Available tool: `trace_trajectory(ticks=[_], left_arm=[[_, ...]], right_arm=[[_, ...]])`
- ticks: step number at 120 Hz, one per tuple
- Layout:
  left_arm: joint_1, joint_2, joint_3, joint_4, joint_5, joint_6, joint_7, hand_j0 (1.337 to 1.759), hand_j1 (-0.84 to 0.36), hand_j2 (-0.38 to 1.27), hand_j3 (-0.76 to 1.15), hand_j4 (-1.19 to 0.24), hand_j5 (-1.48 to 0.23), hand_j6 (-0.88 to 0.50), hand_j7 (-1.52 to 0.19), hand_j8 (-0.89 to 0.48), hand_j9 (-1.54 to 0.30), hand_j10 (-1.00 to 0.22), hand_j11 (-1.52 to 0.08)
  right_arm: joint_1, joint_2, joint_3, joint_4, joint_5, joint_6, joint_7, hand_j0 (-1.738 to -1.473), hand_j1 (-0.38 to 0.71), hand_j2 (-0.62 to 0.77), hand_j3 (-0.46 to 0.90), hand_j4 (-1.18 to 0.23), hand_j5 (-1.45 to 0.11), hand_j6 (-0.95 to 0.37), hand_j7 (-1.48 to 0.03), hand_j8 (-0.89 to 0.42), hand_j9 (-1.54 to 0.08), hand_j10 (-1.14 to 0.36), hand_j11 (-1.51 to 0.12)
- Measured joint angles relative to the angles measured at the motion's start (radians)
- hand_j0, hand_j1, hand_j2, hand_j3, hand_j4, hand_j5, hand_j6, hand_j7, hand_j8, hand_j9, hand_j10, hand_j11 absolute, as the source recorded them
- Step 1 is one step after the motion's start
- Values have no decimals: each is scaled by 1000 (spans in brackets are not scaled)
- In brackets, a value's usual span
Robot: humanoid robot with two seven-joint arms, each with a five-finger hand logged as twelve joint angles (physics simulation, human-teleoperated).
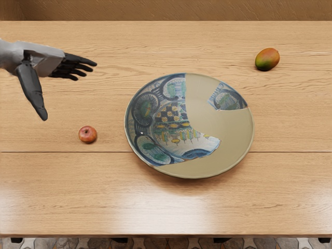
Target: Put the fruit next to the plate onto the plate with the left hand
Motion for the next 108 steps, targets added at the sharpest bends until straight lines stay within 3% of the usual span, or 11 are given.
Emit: trace_trajectory(ticks=[24, 37, 44, 49, 54, 60, 67, 76, 85, 98, 108], left_arm=[[-5, -8, -40, 7, 34, 0, -1, 1658, 346, 1, 0, -4, -4, -4, -4, -3, -4, -3, -4], [-7, -32, -59, 52, 144, 0, -1, 1658, 346, 1, 0, -4, -4, -4, -4, -4, -4, -4, -4], [-81, -59, -66, 73, 210, 0, 14, 1658, 346, 1, 0, -4, -4, -4, -4, -4, -4, -3, -4], [-192, -104, -53, 54, 230, 0, 86, 1658, 345, 1, 0, -4, -5, -4, -5, -4, -5, -4, -5], [-252, -161, -27, -4, 198, 0, 175, 1658, 343, 1, 0, -5, -6, -5, -6, -5, -6, -5, -6], [-268, -251, 0, -96, 114, 16, 305, 1658, 341, 1, 0, -7, -9, -7, -9, -7, -9, -7, -9], [-279, -357, 18, -211, -11, 161, 446, 1658, 338, 2, 0, -9, -12, -9, -12, -9, -12, -9, -12], [-283, -415, 26, -324, -175, 390, 581, 1658, 337, 2, 0, -10, -13, -10, -13, -10, -13, -10, -13], [-273, -398, 16, -384, -272, 530, 658, 1658, 337, 2, 0, -10, -13, -10, -13, -10, -13, -10, -13], [-261, -418, -22, -416, -332, 639, 712, 1658, 338, 2, 0, -9, -12, -9, -12, -9, -12, -9, -12], [-158, -491, -96, -444, -352, 840, 764, 1658, 339, 2, 0, -8, -11, -9, -11, -8, -11, -8, -11]], right_arm=[[-1, 0, 0, 6, 5, -3, 0, -1658, -331, -3, 0, -15, -20, -15, -20, -15, -20, -15, -20], [-1, 0, 0, 6, 5, -3, 0, -1658, -331, -3, 0, -15, -20, -15, -20, -15, -20, -15, -20], [-1, 0, 0, 6, 5, -3, 0, -1658, -331, -3, 0, -15, -20, -15, -20, -15, -20, -15, -20], [-1, 0, 0, 6, 6, -3, 0, -1658, -331, -3, 0, -15, -20, -15, -20, -15, -20, -15, -20], [-1, 0, 0, 6, 6, -3, 0, -1658, -331, -3, 0, -15, -20, -15, -20, -15, -20, -15, -20], [-1, 0, 0, 6, 6, -3, 0, -1658, -331, -3, 0, -15, -20, -15, -20, -15, -20, -15, -20], [-1, 0, 0, 6, 6, -3, 0, -1658, -331, -3, 0, -15, -20, -15, -20, -15, -20, -15, -20], [-1, 0, 0, 7, 5, -3, 0, -1658, -331, -3, 0, -15, -20, -15, -20, -15, -20, -15, -20], [-1, 0, 0, 7, 6, -3, 0, -1658, -331, -3, 0, -15, -20, -15, -20, -15, -20, -15, -20], [-1, 0, 0, 7, 6, -3, 0, -1658, -331, -3, 0, -15, -20, -15, -20, -15, -20, -15, -20], [-1, 0, 0, 6, 6, -3, 0, -1658, -331, -3, 0, -15, -20, -15, -20, -15, -20, -15, -20]])
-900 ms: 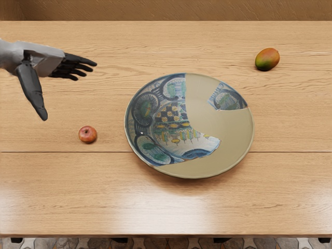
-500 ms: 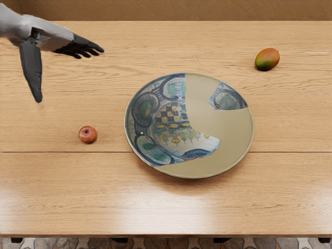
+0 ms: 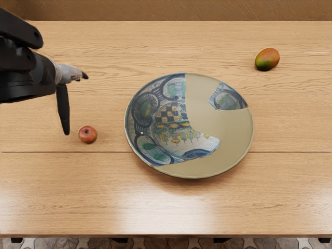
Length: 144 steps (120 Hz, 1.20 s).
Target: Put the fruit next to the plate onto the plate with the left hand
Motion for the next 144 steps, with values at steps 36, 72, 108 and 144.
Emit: trace_trajectory(ticks=[36, 72, 108, 144], left_arm=[[41, -51, -116, -31, -16, 115, 48, 1658, 342, 1, 0, -6, -7, -6, -7, -6, -7, -6, -7], [151, -61, -130, -32, -46, 255, 45, 1658, 329, 3, 0, -17, -22, -17, -22, -17, -22, -17, -22], [229, -58, -113, -29, -59, 310, 44, 1658, 157, 32, 0, -160, -208, -160, -208, -160, -208, -160, -208], [262, -20, -78, -13, -124, 378, -11, 1658, 105, 41, 0, -204, -264, -204, -264, -204, -264, -203, -264]], right_arm=[[0, 0, 0, 0, 0, 0, 0, -1658, -331, -3, 0, -15, -20, -15, -20, -15, -20, -15, -20], [0, 0, 0, 0, 0, 0, 0, -1658, -331, -3, 0, -15, -20, -15, -20, -15, -20, -15, -20], [0, 0, 0, 0, 0, 0, 0, -1658, -331, -3, 0, -15, -20, -15, -20, -15, -20, -15, -20], [0, 0, 0, 0, 0, 0, 0, -1658, -331, -3, 0, -15, -20, -15, -20, -15, -20, -15, -20]])
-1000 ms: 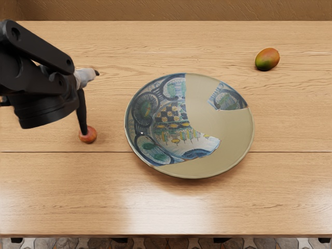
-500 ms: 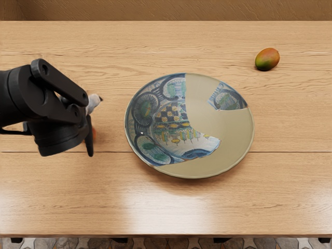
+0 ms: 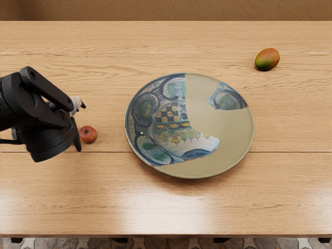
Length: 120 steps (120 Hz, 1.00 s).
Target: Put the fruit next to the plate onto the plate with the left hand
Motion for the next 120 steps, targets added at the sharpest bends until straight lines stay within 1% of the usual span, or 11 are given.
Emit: trace_trajectory(ticks=[6, 12, 17, 24, 29, 36, 51, 63, 90, 120], left_arm=[[22, 0, -14, 7, -8, 2, -35, 1658, 103, 41, 0, -205, -266, -205, -266, -205, -266, -205, -266], [25, 1, -25, 19, -12, 2, -58, 1658, 102, 41, 0, -206, -268, -206, -268, -206, -268, -206, -268], [60, 0, -29, 37, -16, 3, -71, 1658, 100, 42, 0, -208, -270, -208, -270, -208, -270, -208, -270], [69, 0, -32, 66, -19, 3, -82, 1658, 98, 42, 0, -209, -272, -210, -272, -210, -272, -209, -272], [108, -1, -32, 88, -20, 4, -87, 1658, 97, 42, 0, -211, -274, -211, -274, -211, -274, -211, -274], [114, -2, -31, 117, -21, 4, -91, 1658, 94, 43, 0, -212, -276, -213, -276, -213, -276, -212, -276], [155, -9, -31, 177, -23, 4, -93, 1658, 89, 44, 0, -217, -282, -217, -282, -217, -282, -217, -282], [187, -9, -32, 203, -23, 4, -93, 1658, 87, 44, 0, -219, -284, -219, -284, -219, -284, -219, -284], [218, -5, -32, 216, -43, 4, -96, 1658, 64, 48, 0, -238, -309, -238, -309, -238, -309, -238, -309], [219, -8, -42, 207, -54, 4, -96, 1658, 46, 51, 0, -253, -329, -253, -329, -253, -329, -253, -329]], right_arm=[[0, 0, 0, 0, 0, 0, 0, -1658, -331, -3, 0, -15, -20, -15, -20, -15, -20, -15, -20], [0, 0, 0, 0, 0, 0, 0, -1658, -331, -3, 0, -15, -20, -15, -20, -15, -20, -15, -20], [0, 0, 0, 0, 0, 0, 0, -1658, -331, -3, 0, -15, -20, -15, -20, -15, -20, -15, -20], [0, 0, 0, 0, 0, 0, 0, -1658, -331, -3, 0, -15, -20, -15, -20, -15, -20, -15, -20], [0, 0, 0, 0, 0, 0, 0, -1658, -331, -3, 0, -15, -20, -15, -20, -15, -20, -15, -20], [0, 0, 0, 0, 0, 0, 0, -1658, -331, -3, 0, -15, -20, -15, -20, -15, -20, -15, -20], [0, 0, 0, 0, 0, 0, 0, -1658, -331, -3, 0, -15, -20, -15, -20, -15, -20, -15, -20], [0, 0, 0, 0, 0, 0, 0, -1658, -331, -3, 0, -15, -20, -15, -20, -15, -20, -15, -20], [0, 0, 0, 0, 0, 0, 0, -1658, -331, -3, 0, -15, -20, -15, -20, -15, -20, -15, -20], [0, 0, 0, 0, 0, 0, 0, -1658, -331, -3, 0, -15, -20, -15, -20, -15, -20, -15, -20]])
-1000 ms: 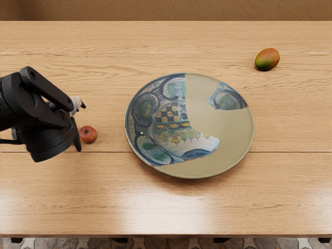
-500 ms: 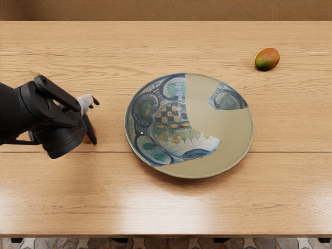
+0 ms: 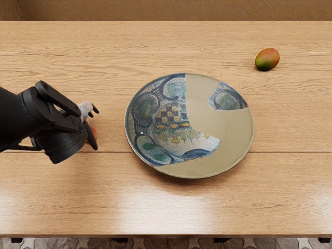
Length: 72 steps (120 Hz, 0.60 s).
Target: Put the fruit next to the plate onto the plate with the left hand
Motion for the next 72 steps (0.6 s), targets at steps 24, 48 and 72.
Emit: trace_trajectory(ticks=[24, 48, 72], left_arm=[[11, 5, 9, -3, -8, 0, 0, 1658, 25, 54, 0, -271, -352, -271, -352, -271, -352, -271, -352], [12, 6, 12, -3, -13, 0, 0, 1658, -29, 63, 0, -316, -410, -316, -410, -316, -410, -316, -410], [28, 8, 10, 0, -45, -31, -7, 1658, -299, 108, 0, -583, -639, -50, -827, -32, -885, -518, -674]], right_arm=[[0, 0, 0, 0, 0, 0, 0, -1658, -331, -3, 0, -15, -20, -15, -20, -15, -20, -15, -20], [0, 0, 0, 0, 0, 0, 0, -1658, -331, -3, 0, -15, -20, -15, -20, -15, -20, -15, -20], [0, 0, 0, 0, 0, 0, 0, -1658, -331, -3, 0, -15, -20, -15, -20, -15, -20, -15, -20]])
